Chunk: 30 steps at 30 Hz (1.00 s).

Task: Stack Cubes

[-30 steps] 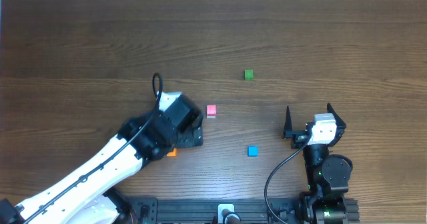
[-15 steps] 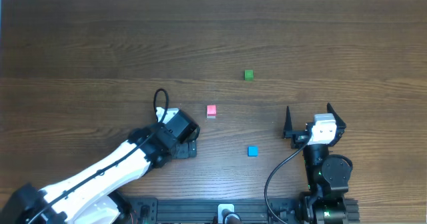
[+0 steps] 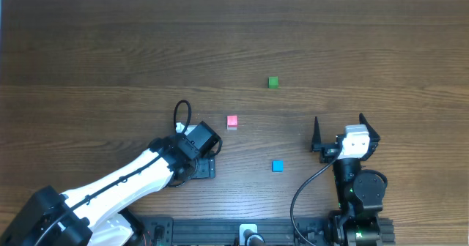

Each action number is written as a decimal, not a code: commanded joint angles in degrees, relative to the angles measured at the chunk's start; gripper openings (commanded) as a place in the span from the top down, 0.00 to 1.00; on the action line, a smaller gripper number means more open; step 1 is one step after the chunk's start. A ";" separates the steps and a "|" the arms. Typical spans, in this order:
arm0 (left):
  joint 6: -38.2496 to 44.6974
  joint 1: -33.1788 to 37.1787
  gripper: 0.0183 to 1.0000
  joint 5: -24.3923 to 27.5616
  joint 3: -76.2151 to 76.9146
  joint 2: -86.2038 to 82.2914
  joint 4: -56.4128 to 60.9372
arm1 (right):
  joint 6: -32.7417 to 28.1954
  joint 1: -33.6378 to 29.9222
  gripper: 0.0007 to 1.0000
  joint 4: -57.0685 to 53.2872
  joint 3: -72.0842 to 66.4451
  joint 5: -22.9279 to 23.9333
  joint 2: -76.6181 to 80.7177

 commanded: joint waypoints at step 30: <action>-2.29 -0.11 0.94 0.13 0.76 0.37 -1.31 | -0.11 0.04 0.01 -0.07 -0.31 0.55 -0.52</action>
